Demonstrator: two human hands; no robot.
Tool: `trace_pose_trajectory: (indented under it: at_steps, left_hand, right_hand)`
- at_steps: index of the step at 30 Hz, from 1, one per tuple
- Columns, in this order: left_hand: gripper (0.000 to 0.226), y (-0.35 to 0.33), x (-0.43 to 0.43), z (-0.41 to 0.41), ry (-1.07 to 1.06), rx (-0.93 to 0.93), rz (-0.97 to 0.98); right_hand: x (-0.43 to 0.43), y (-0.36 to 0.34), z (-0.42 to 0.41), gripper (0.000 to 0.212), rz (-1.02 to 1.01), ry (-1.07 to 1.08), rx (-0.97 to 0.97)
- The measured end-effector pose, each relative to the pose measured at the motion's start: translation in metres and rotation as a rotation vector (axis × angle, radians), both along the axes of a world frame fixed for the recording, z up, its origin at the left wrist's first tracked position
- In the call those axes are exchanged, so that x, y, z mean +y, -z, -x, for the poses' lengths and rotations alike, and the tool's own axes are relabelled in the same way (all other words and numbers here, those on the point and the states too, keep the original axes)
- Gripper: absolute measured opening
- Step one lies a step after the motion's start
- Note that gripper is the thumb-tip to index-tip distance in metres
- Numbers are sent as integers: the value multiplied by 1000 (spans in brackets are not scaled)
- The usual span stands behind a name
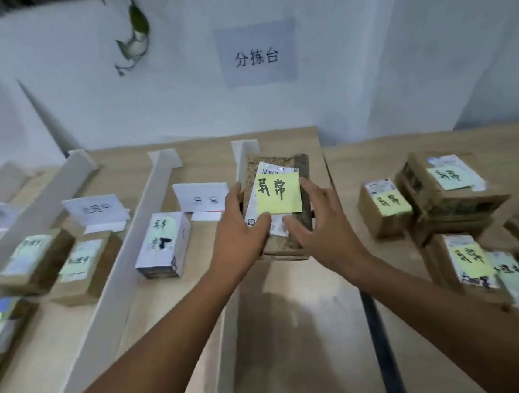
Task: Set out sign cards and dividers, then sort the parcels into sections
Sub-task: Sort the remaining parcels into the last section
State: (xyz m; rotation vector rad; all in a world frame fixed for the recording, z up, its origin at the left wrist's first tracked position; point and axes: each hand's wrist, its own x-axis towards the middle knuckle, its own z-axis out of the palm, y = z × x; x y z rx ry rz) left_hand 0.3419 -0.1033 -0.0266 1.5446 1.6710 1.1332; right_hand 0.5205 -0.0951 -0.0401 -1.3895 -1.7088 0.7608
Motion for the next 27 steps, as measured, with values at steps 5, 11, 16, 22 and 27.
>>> trace_pose_trajectory:
  at_steps: [5, 11, 16, 22, 27]
  left_hand:
    - [76, 46, -13, 165, -96, 22, 100]
    - [76, 114, 2, 246, -12, -73, 232]
    - [76, 143, 47, 229, 122, -113, 204]
    - [85, 181, 90, 212, 46, 30, 306]
    - [82, 194, 110, 210, 117, 177, 386]
  right_hand:
    - [-2, 45, 168, 74, 63, -104, -25]
    - [5, 107, 250, 72, 177, -67, -176]
    - [44, 117, 243, 68, 239, -7, -284]
    - [84, 145, 260, 61, 334, -63, -448]
    - [103, 166, 269, 47, 433, -54, -499]
